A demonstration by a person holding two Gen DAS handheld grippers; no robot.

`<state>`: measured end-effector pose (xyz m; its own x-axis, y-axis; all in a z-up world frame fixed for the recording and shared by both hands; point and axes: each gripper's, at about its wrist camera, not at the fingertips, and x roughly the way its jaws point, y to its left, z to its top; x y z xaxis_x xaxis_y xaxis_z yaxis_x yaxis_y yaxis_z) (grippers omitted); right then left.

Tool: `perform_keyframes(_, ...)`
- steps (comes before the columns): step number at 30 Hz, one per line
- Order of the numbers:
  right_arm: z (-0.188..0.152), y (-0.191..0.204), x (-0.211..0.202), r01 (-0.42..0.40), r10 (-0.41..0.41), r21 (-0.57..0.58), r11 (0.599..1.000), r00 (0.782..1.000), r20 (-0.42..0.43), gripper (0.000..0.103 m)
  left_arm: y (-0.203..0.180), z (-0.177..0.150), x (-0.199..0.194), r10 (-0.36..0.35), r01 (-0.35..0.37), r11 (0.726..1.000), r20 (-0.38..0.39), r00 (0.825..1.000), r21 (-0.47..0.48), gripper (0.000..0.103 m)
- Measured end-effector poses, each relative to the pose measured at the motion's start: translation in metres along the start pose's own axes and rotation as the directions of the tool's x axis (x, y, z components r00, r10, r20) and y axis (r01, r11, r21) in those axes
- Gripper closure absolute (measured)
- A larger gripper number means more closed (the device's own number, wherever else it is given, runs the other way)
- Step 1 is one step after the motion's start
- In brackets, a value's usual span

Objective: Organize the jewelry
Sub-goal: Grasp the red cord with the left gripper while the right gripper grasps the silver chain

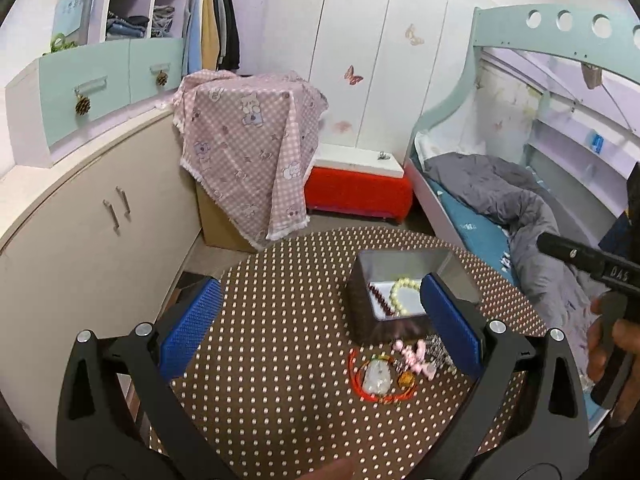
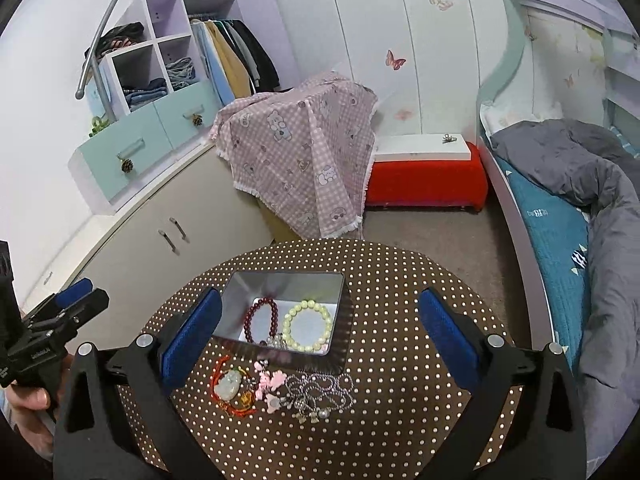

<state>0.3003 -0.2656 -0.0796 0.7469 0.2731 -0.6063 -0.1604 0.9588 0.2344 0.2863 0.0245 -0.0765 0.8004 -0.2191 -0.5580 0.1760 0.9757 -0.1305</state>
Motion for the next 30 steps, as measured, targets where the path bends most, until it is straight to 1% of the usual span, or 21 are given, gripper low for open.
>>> perform_keyframes(4,-0.009,-0.002,-0.002,0.0,0.0,0.009,1.0,1.0,-0.008,0.008,0.001,-0.017,0.006,0.005,-0.005,1.0,-0.038,0.999,0.003,0.006)
perform_keyframes(9,-0.024,-0.007,0.0,0.003,-0.002,0.023,1.0,0.999,-0.036,0.008,-0.003,-0.036,0.013,-0.008,0.009,1.0,-0.085,0.996,0.017,0.006)
perform_keyframes(15,-0.044,-0.015,0.006,0.007,-0.003,0.053,0.999,0.997,-0.079,0.008,-0.014,-0.057,0.032,-0.01,0.017,0.999,-0.162,0.987,0.044,0.006)
perform_keyframes(19,-0.057,-0.018,0.012,0.013,-0.007,0.055,0.998,0.993,-0.115,0.008,-0.016,-0.066,0.05,0.016,-0.006,0.999,-0.208,0.978,0.048,0.006)
perform_keyframes(22,-0.064,-0.022,0.015,0.018,-0.01,0.063,0.998,0.991,-0.137,0.008,-0.014,-0.073,0.063,0.062,-0.048,0.997,-0.236,0.97,0.064,0.006)
perform_keyframes(26,-0.075,-0.026,0.019,0.017,-0.005,0.075,0.997,0.987,-0.163,0.008,-0.012,-0.078,0.082,0.108,-0.084,0.991,-0.265,0.958,0.103,0.006)
perform_keyframes(28,-0.078,-0.026,0.021,0.016,-0.003,0.075,0.997,0.985,-0.173,0.008,-0.016,-0.083,0.092,0.125,-0.088,0.987,-0.284,0.951,0.137,0.006)
perform_keyframes(30,-0.08,-0.026,0.023,0.018,-0.005,0.071,0.997,0.983,-0.183,0.008,-0.02,-0.087,0.102,0.124,-0.077,0.984,-0.305,0.944,0.161,0.006)
